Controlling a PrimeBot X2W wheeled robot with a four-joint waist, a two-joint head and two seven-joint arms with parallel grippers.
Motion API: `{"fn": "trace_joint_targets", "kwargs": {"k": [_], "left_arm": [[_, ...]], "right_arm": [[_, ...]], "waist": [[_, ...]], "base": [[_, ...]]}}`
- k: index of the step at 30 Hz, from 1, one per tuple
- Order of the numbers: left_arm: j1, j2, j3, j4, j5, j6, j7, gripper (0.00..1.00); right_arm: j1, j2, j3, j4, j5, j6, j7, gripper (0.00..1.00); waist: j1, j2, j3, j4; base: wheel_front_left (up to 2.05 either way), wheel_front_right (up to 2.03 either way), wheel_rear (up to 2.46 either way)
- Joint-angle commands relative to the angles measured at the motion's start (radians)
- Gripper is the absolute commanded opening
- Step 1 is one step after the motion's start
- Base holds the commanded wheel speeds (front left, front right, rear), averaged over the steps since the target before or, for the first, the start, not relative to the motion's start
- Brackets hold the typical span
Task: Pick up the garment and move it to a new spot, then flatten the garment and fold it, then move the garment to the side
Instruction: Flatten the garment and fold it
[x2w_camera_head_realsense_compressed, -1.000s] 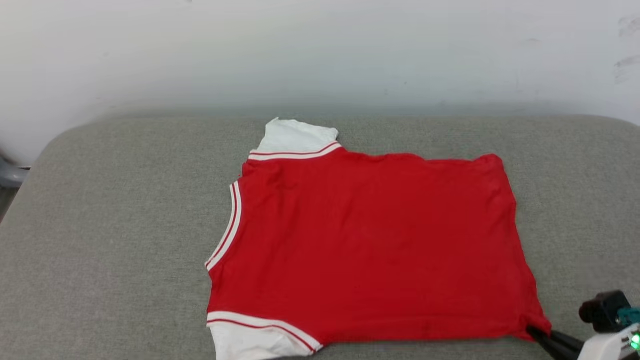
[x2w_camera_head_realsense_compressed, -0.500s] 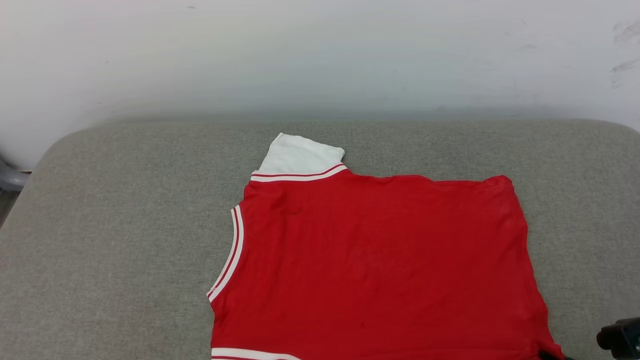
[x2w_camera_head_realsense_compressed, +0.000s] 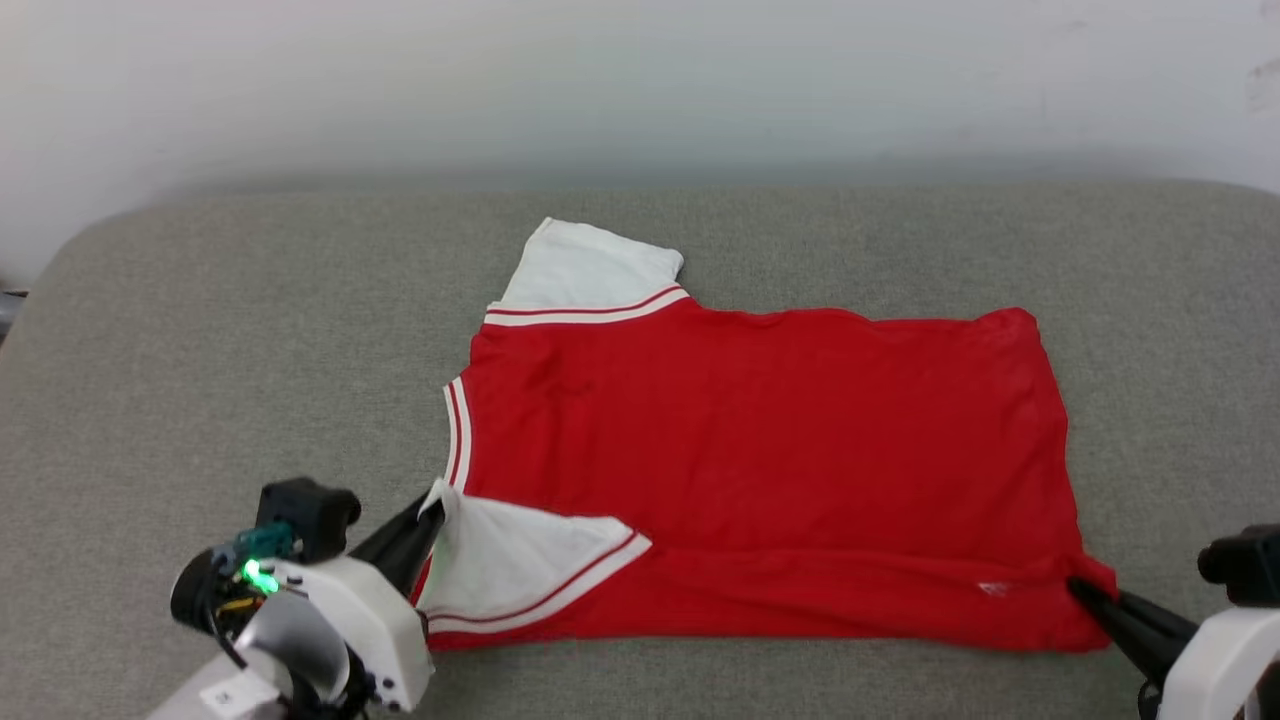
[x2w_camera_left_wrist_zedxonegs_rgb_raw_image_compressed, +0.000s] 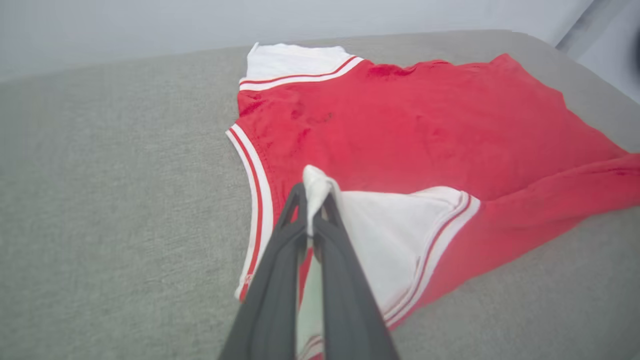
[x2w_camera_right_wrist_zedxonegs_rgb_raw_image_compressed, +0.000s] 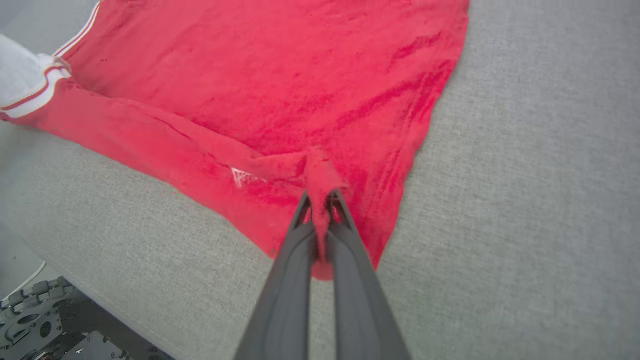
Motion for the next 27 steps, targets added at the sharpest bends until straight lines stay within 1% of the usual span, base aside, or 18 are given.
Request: {"fn": "trace_joint_targets", "kwargs": {"k": [1,8,13,20,27], "left_arm": [[-0.039,-0.008,0.002,0.021,0.007,-0.012,0.004,0.00],[-0.241,-0.045,-0.007,0.181,0.039,-0.084,0.010,0.00],[-0.327,-0.066,-0.021,0.302,0.053,-0.121,0.016,0.00],[-0.384,-0.110,-0.045,0.453,0.055,-0.161,0.003,0.00],[-0.403,-0.160,-0.081,0.596,0.057,-0.191,-0.029,0.00]], "right_arm": [[-0.027,0.007,-0.004,-0.004,-0.005,-0.001,0.004,0.00],[-0.151,0.025,0.016,0.021,0.003,-0.001,0.024,0.00],[-0.252,0.040,0.054,0.073,-0.006,-0.001,0.017,0.00],[-0.381,0.067,0.126,0.198,-0.038,-0.001,-0.008,0.00],[-0.440,0.092,0.210,0.323,-0.037,-0.001,-0.031,0.00]], "waist": [[-0.0001,-0.0001,0.028,-0.009],[-0.0001,-0.0001,0.114,-0.029],[-0.0001,-0.0001,0.169,-0.040],[-0.0001,-0.0001,0.222,-0.045],[-0.0001,-0.0001,0.231,-0.037]], "base": [[0.00,0.00,0.00],[0.00,0.00,0.00],[0.00,0.00,0.00],[0.00,0.00,0.00],[0.00,0.00,0.00]]}}
